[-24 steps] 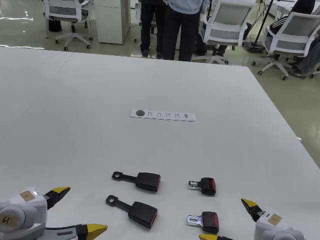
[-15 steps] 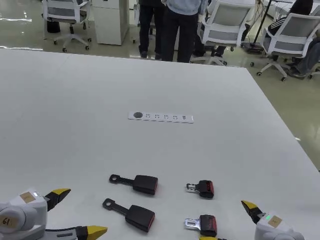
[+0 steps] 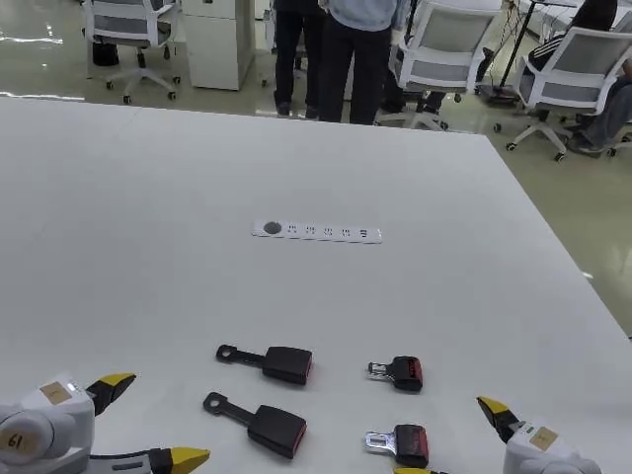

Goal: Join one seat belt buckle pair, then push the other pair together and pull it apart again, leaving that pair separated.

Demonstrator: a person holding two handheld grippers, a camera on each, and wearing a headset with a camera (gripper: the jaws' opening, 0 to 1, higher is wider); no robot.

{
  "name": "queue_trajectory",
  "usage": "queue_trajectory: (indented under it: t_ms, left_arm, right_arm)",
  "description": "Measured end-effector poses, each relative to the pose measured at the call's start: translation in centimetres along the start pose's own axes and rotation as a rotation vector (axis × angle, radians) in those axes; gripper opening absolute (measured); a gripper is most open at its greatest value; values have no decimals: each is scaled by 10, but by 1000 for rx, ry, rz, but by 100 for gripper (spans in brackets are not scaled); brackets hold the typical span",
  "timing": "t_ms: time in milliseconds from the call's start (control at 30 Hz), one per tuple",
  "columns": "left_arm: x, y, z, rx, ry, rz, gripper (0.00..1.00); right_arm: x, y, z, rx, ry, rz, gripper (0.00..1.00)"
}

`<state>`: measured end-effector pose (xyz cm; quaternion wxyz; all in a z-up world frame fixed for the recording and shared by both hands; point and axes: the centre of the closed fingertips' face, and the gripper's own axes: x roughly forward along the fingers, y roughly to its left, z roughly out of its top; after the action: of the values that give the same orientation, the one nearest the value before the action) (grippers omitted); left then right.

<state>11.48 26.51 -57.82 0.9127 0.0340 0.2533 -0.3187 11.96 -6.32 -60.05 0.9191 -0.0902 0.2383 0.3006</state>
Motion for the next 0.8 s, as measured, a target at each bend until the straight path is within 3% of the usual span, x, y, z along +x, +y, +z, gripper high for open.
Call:
queue_trajectory:
  t_ms: [133, 400, 800]
  left_arm:
    - [0, 1, -5, 32, 20, 4, 95]
    - [-2, 5, -4, 64, 24, 35, 95]
    - [-3, 4, 3, 32, 4, 36, 95]
  right_arm:
    - [-1, 1, 0, -1, 2, 1, 99]
    - [0, 2, -2, -3, 8, 2, 99]
    - [-1, 2, -3, -4, 8, 5, 99]
